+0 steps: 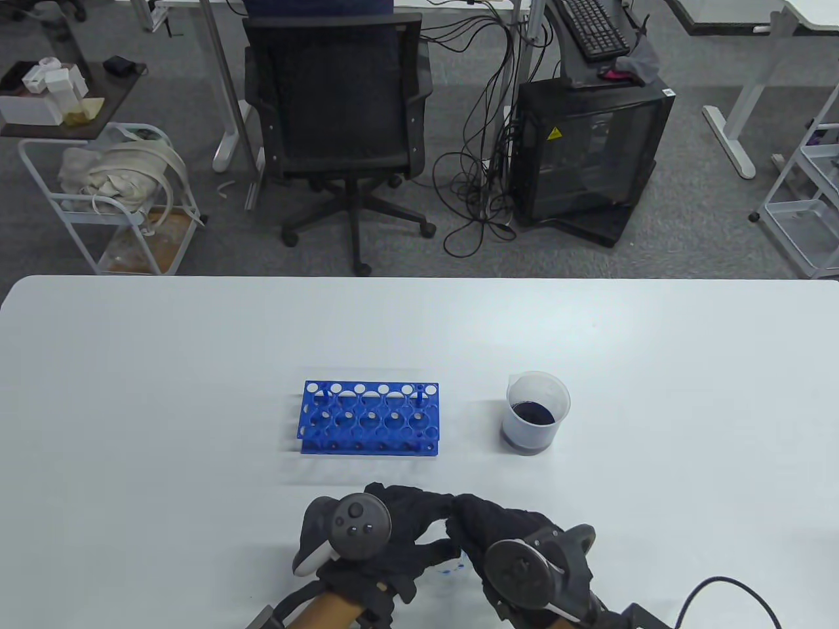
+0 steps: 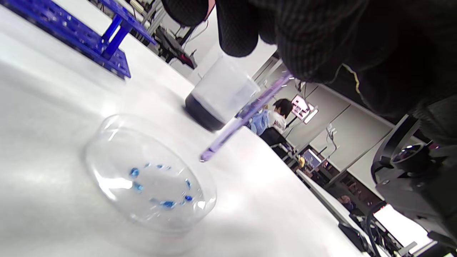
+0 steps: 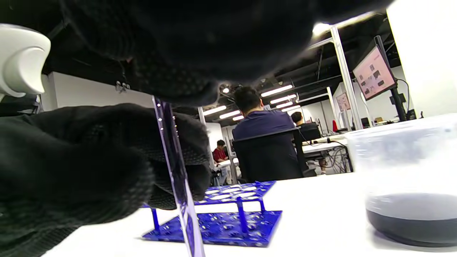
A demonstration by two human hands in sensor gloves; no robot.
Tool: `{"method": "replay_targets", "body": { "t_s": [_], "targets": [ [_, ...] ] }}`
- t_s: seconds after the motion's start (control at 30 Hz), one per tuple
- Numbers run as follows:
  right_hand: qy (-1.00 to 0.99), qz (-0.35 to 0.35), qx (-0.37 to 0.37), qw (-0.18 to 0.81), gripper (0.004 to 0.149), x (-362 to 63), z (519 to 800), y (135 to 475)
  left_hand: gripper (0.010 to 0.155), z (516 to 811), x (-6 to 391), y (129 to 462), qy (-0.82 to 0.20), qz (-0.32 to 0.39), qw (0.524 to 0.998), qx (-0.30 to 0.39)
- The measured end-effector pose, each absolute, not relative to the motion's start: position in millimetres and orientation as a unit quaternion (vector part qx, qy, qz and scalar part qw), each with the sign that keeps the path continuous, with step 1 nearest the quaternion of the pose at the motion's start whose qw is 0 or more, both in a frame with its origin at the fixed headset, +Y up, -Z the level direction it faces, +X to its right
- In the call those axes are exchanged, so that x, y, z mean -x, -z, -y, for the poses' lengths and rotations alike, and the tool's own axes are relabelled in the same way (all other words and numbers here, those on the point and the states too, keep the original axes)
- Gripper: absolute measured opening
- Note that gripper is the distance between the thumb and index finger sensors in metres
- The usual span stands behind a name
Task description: Dip glass rod and spread liquid on culture dish
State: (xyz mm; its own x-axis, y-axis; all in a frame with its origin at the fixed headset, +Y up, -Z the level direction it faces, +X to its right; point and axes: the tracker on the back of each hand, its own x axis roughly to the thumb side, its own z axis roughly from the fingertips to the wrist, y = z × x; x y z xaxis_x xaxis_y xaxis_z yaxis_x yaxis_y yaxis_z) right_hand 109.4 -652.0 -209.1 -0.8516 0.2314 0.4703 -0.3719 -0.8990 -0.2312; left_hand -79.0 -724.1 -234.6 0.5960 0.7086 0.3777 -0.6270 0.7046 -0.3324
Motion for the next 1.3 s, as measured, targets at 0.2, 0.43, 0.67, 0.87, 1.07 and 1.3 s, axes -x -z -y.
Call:
{"method": "replay_targets", "body": {
  "t_s": [0.2, 0.43, 0.67, 0.87, 1.07, 1.3],
  "targets": [
    [-0.943, 0.163, -0.236, 0.171, 0.043, -107.3, 654.6, 207.8, 0.046, 719.7, 78.1, 223.5, -0.378, 0.242, 0.892, 0.045],
    [-0.968, 0.188, -0.167, 0.002, 0.085, -157.9, 659.1, 217.3, 0.046, 697.2, 114.5, 248.1, -0.415, 0.171, 0.894, 0.008],
    [-0.990, 0.102, -0.075, -0.059, 0.103, -208.6, 679.8, 234.7, 0.046, 683.7, 143.8, 299.9, -0.414, 0.091, 0.905, -0.032],
    [-0.992, 0.103, -0.069, -0.041, 0.103, -218.3, 689.6, 236.4, 0.049, 711.6, 144.8, 327.2, -0.431, 0.033, 0.901, -0.045],
    [-0.990, 0.108, -0.085, -0.035, 0.101, -210.5, 695.1, 234.3, 0.049, 735.8, 138.7, 340.6, -0.397, 0.004, 0.917, -0.028],
    [-0.989, 0.108, -0.094, -0.037, 0.101, -204.3, 697.8, 233.9, 0.051, 753.4, 142.5, 344.4, -0.415, 0.001, 0.910, -0.005]
  ]
}}
